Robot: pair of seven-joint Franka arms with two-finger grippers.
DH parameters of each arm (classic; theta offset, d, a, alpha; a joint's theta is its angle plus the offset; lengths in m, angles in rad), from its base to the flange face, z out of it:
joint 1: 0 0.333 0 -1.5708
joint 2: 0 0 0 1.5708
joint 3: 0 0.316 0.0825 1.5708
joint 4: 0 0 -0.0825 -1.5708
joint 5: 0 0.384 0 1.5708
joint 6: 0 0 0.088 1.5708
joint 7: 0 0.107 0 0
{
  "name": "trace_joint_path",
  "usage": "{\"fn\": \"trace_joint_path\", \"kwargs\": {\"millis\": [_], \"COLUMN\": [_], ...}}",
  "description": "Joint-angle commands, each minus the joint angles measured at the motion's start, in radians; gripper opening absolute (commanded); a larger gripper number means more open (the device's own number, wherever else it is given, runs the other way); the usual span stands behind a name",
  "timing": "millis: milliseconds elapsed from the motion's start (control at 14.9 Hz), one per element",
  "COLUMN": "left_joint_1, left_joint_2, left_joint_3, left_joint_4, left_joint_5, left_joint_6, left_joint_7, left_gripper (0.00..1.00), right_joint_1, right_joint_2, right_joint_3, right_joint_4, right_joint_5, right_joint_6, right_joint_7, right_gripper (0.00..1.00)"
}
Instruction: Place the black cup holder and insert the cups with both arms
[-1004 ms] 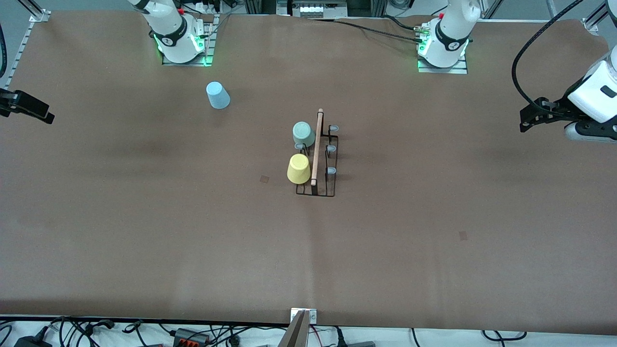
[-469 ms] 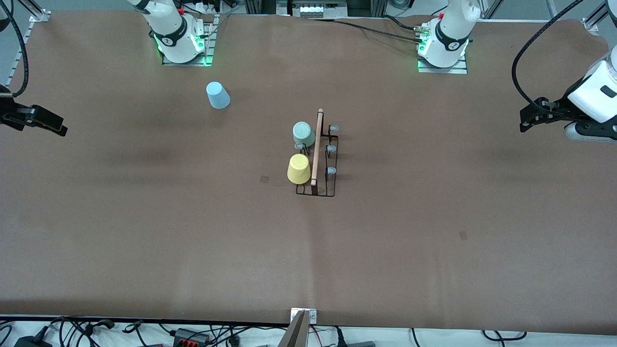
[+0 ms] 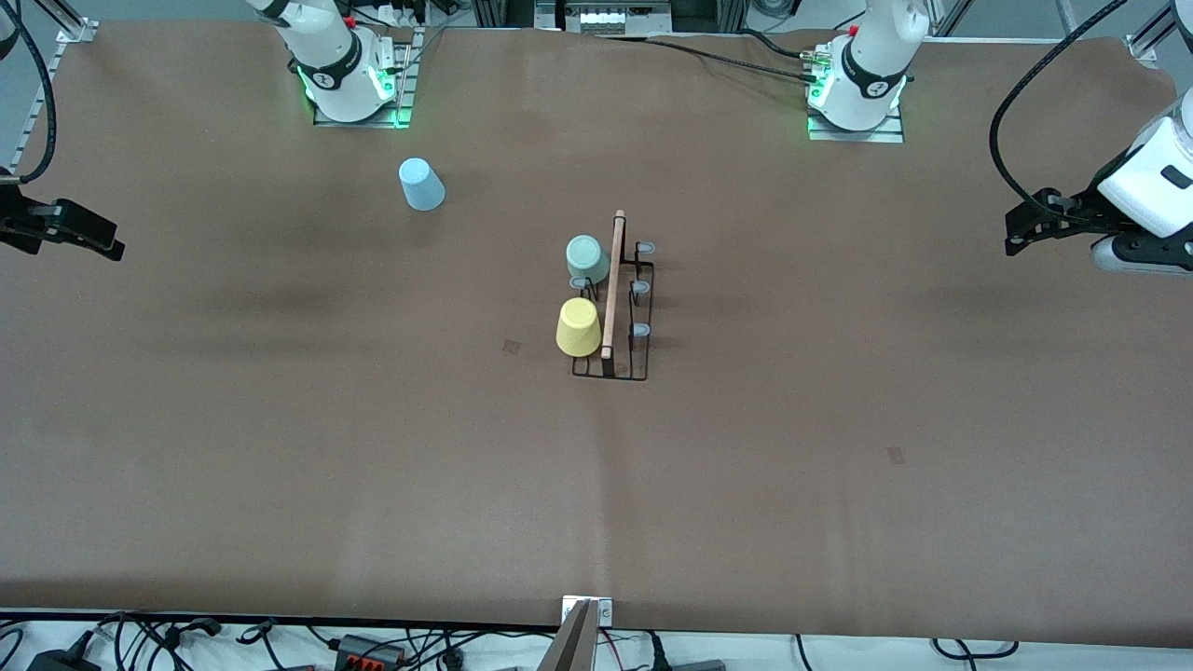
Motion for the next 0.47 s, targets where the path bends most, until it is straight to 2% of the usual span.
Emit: {"fn": "trace_joint_path", "kwargs": {"millis": [0, 335, 402], "left_joint_1": [-0.002, -0.002, -0.002], "left_joint_2": [0.004, 0.004, 0.004], "left_joint_3": [0.007, 0.007, 0.007], "left_joint_4": [0.017, 0.017, 0.017], "left_joint_5": [-0.015, -0.015, -0.015], "left_joint_6": [-0.017, -0.017, -0.017], "left_joint_7": [0.024, 0.024, 0.022], "left_gripper": [1.00, 1.00, 1.00], "right_joint_1": [0.008, 0.014, 0.014], "right_joint_2": [-0.037, -0.039, -0.039], "right_joint_3": [-0.008, -0.008, -0.011], "right_joint_4": [-0.037, -0.032, -0.032], "right_joint_5": [-0.010, 0.006, 0.030], "right_joint_6": [0.007, 0.009, 0.011], "right_joint_7": [-0.022, -0.013, -0.010], "right_gripper": [1.00, 1.00, 1.00]}}
